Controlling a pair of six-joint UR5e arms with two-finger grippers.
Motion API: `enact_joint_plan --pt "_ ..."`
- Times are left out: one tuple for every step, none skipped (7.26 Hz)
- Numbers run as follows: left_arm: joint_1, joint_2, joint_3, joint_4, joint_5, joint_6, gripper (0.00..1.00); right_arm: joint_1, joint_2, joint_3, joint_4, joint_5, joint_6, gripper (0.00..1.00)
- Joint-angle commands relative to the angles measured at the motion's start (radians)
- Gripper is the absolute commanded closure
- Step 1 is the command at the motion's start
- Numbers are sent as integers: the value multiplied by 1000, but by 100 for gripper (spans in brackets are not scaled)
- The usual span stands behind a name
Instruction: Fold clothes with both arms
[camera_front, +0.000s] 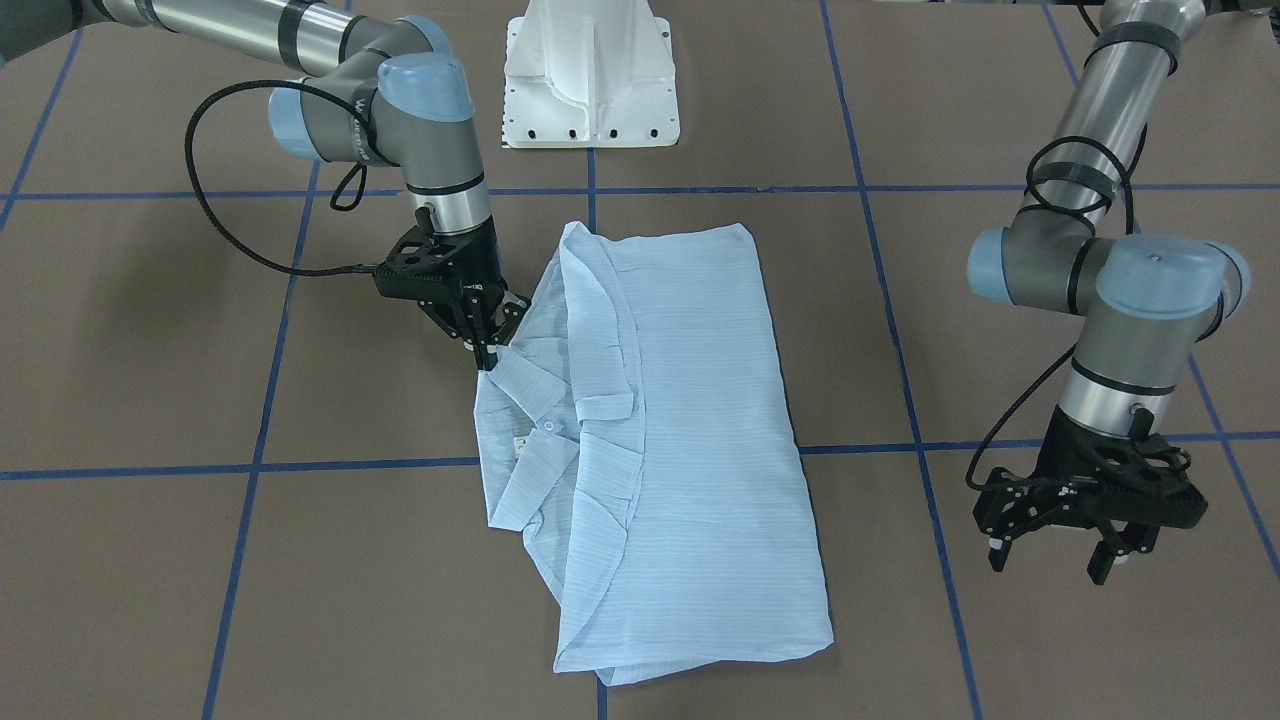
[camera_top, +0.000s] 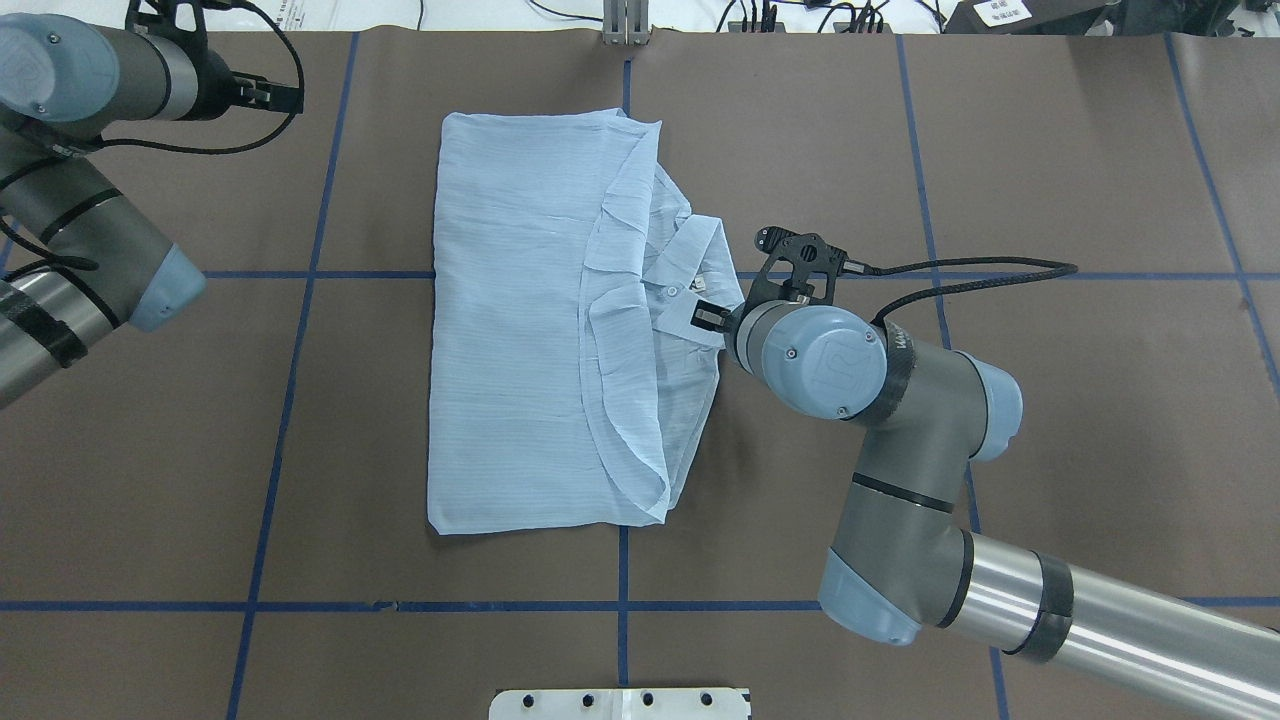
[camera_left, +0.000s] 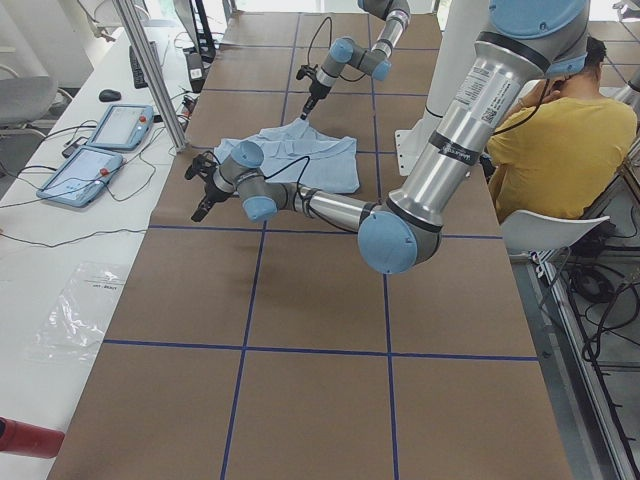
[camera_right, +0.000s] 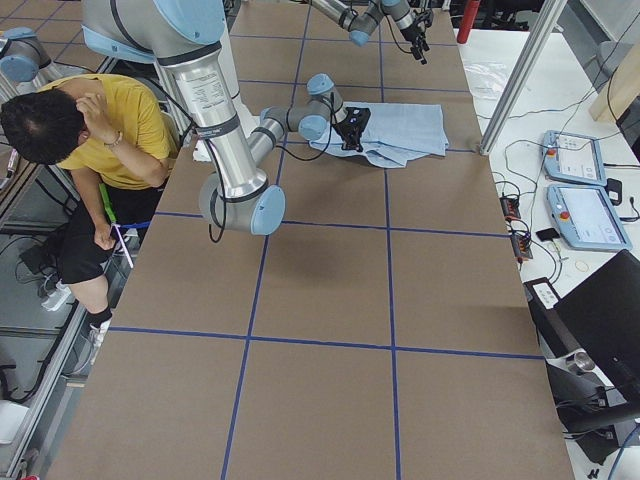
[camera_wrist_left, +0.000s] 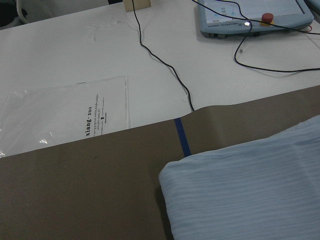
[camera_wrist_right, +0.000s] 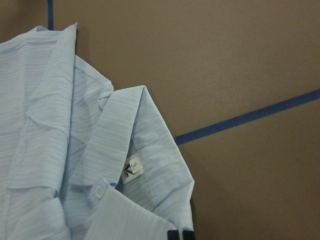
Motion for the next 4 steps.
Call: enact_joint_plan --pt "1 0 1 0 -2 0 0 18 -32 2 1 1 -74 100" --pt "1 -1 -1 0 -4 0 0 25 -43 2 2 7 -84 100" --pt "3 -1 -1 0 -4 0 0 27 -52 4 2 9 -87 100" --pt "3 -1 -1 0 -4 0 0 28 -48 4 -1 9 -87 1"
